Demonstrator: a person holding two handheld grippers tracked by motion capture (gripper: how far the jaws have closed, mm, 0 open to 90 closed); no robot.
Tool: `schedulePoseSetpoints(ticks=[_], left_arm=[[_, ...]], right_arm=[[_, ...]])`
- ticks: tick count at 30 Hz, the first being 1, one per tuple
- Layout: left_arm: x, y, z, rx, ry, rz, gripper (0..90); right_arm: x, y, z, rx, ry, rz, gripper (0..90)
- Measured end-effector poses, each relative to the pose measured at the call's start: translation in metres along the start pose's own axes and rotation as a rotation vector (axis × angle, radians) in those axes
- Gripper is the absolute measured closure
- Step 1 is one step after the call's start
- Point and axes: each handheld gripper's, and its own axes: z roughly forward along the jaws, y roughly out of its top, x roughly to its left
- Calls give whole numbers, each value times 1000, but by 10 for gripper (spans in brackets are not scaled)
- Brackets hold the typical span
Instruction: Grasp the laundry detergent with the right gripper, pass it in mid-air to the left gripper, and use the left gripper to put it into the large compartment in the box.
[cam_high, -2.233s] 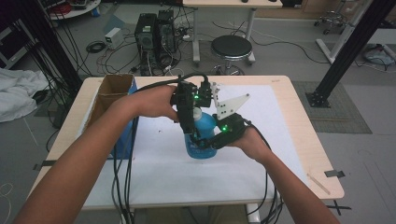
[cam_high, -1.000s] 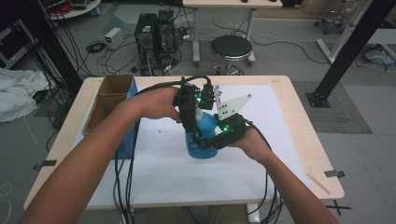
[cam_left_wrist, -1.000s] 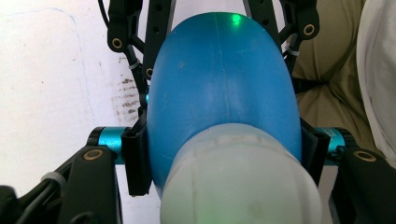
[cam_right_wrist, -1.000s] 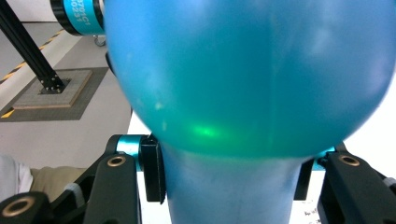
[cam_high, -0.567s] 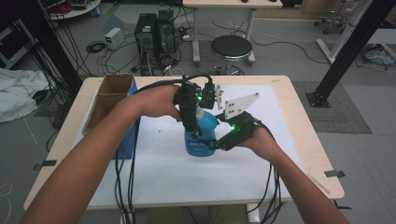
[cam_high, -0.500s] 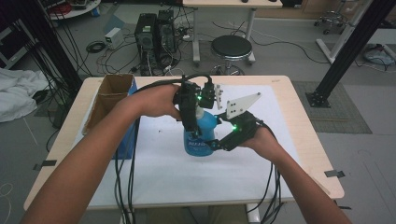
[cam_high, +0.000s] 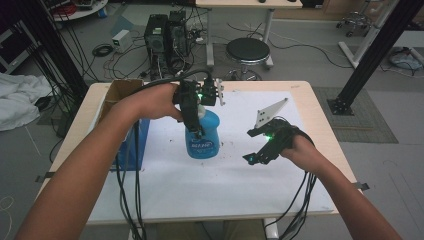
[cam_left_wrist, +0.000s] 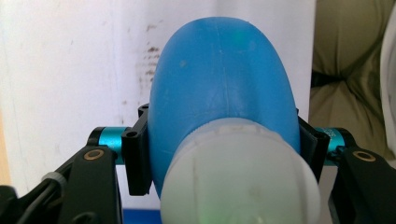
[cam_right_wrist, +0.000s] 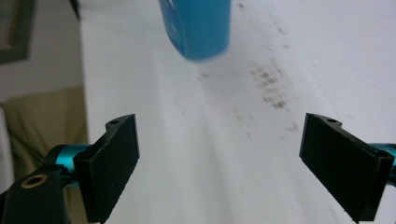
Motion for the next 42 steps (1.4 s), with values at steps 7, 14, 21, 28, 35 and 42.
schedulePoseSetpoints(ticks=[7, 14, 21, 28, 35, 42], left_arm=[[5, -11, -4, 7, 30, -32, 376], [11, -18, -11, -6, 60, -61, 376], [19, -27, -32, -34, 84, -128, 376], [25, -37, -51, -31, 98, -170, 377], [30, -56, -79, -46, 110, -241, 378], [34, -81, -107, -62, 127, -300, 379]], right_arm=[[-6, -13, -12, 81, 3, -23, 112], [-10, -24, -20, 177, -89, 43, 5], [-11, -31, -36, 196, -67, 76, 7], [-15, -40, -51, 231, -66, 83, 8], [-17, -44, -66, 294, -59, 59, 10], [-18, -46, -71, 294, -57, 56, 11]])
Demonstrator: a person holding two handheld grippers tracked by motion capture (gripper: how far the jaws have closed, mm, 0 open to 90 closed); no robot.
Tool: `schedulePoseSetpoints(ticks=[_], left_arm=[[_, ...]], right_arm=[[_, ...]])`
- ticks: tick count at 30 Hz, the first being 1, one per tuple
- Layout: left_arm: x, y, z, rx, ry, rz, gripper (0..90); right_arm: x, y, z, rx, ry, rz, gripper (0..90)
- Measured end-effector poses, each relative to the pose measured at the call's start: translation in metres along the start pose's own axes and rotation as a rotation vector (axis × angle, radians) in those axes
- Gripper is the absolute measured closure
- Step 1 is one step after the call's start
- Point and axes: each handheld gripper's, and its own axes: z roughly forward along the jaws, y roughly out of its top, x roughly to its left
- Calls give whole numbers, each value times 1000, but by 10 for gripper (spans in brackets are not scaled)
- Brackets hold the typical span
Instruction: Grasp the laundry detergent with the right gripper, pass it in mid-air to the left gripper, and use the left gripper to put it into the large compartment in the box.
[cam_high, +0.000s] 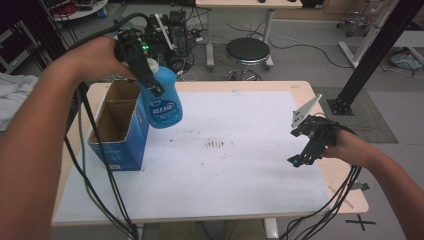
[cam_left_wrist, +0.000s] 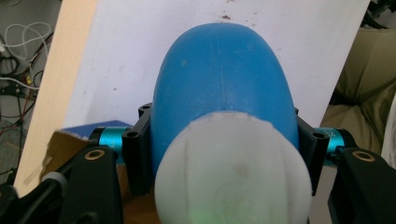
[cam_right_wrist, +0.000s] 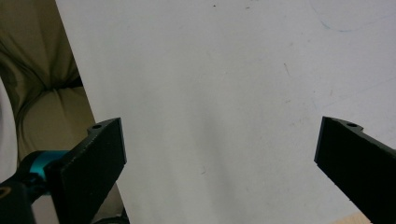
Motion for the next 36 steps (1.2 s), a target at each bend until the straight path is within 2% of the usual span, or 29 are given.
schedulePoseSetpoints(ticks=[3, 4, 7, 17, 26, 31, 36], left_arm=[[5, -13, -13, -2, 14, -26, 379], [5, -13, -13, -2, 14, -26, 379], [8, -29, -29, -12, 16, -66, 379], [17, -59, -58, -53, 24, -110, 379], [26, -83, -66, -51, 49, -135, 379], [34, -98, -59, -31, 59, -149, 379], [39, -108, -53, -35, 60, -152, 380]], right_arm=[[-1, -2, -1, -1, -1, 7, 11], [-1, -2, -1, -1, -1, 7, 11], [-3, -3, -1, 3, -4, 15, 11], [-5, -1, 0, -5, -3, 16, 11], [-6, -2, -2, -12, -6, 27, 11], [-7, -2, -1, -15, -7, 38, 11], [-8, -2, -1, -17, -8, 54, 11]])
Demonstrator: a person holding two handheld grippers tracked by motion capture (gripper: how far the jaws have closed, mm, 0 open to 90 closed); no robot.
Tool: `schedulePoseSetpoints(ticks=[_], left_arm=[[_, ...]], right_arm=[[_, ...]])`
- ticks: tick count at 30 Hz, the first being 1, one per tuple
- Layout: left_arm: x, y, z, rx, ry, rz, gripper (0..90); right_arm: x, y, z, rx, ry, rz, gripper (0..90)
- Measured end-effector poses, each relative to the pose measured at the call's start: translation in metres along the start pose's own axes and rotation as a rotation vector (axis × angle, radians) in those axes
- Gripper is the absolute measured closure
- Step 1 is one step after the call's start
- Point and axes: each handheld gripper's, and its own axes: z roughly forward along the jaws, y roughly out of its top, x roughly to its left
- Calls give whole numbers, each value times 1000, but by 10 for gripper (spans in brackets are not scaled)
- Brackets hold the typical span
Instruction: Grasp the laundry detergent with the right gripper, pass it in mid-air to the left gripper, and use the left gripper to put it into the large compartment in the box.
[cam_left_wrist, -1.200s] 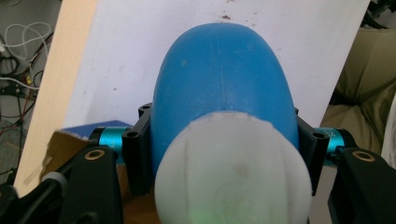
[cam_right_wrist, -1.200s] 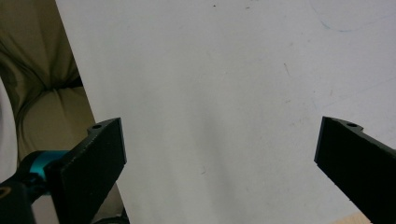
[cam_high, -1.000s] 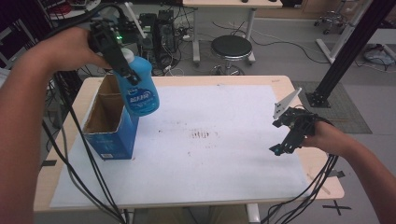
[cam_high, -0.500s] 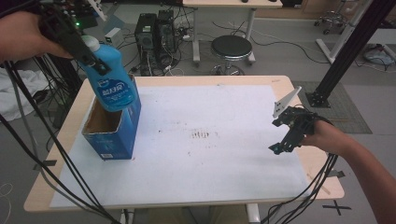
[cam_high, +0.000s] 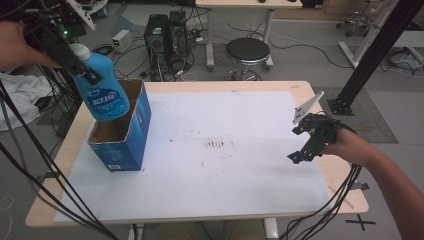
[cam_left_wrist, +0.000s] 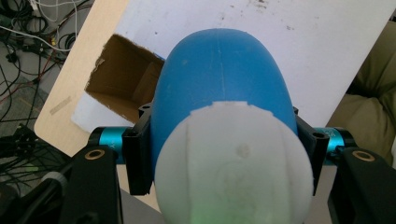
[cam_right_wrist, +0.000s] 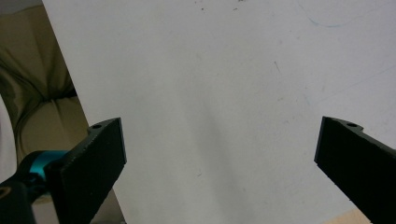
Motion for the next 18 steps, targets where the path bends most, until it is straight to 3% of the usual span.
schedulePoseSetpoints(ticks=[8, 9, 18], left_arm=[[7, -10, 23, 14, -16, 15, 380], [9, -16, 35, 29, -21, 18, 380], [11, -32, 71, 48, -38, 32, 380]], right_arm=[[1, 1, 2, -3, -3, 5, 11], [2, -1, 3, -4, 1, 8, 11], [4, -2, 2, -10, 2, 8, 11]])
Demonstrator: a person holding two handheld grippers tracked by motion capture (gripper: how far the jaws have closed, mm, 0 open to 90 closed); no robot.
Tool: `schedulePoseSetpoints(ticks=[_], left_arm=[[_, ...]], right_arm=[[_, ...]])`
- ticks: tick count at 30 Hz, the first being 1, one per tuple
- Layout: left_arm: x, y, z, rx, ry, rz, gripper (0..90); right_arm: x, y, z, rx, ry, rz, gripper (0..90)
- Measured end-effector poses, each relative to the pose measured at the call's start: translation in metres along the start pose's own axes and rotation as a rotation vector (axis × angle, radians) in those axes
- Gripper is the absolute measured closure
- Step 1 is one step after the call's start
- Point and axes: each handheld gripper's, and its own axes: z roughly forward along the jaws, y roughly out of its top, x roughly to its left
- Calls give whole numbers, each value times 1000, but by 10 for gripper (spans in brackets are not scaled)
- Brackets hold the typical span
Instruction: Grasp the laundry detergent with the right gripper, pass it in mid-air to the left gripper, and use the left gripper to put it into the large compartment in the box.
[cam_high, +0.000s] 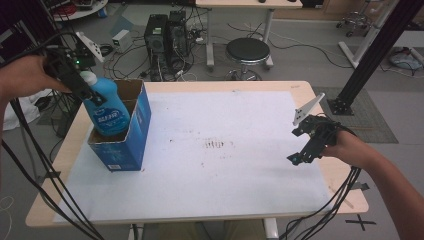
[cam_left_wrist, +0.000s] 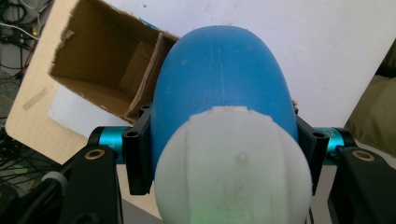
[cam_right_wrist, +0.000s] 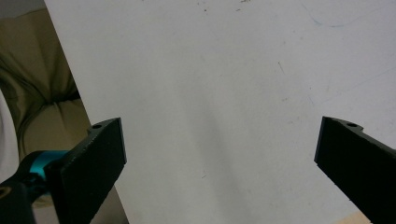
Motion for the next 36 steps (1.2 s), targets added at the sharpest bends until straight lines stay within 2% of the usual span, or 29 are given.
schedulePoseSetpoints(ticks=[4, 8, 12, 15, 24, 30, 31, 36], left_arm=[[-1, -4, 20, 16, -18, 32, 380], [-2, -5, 41, 34, -26, 38, 380], [-2, -8, 59, 33, -16, 37, 380], [-3, -10, 74, 62, -4, 63, 380], [-4, -12, 94, 77, 1, 73, 380], [-3, -20, 107, 88, -13, 63, 380], [-4, -21, 113, 99, -24, 62, 380], [-3, -22, 116, 92, -32, 50, 380]], right_arm=[[0, 0, 2, -6, 1, 2, 11], [1, 2, 6, -11, 8, 0, 11], [3, 2, 9, -16, 19, -1, 11], [3, 1, 9, -23, 21, 3, 11], [4, 0, 10, -39, 30, 6, 10], [5, 1, 10, -39, 35, 6, 11], [5, 1, 10, -47, 37, 9, 11], [5, 1, 9, -51, 37, 13, 11]])
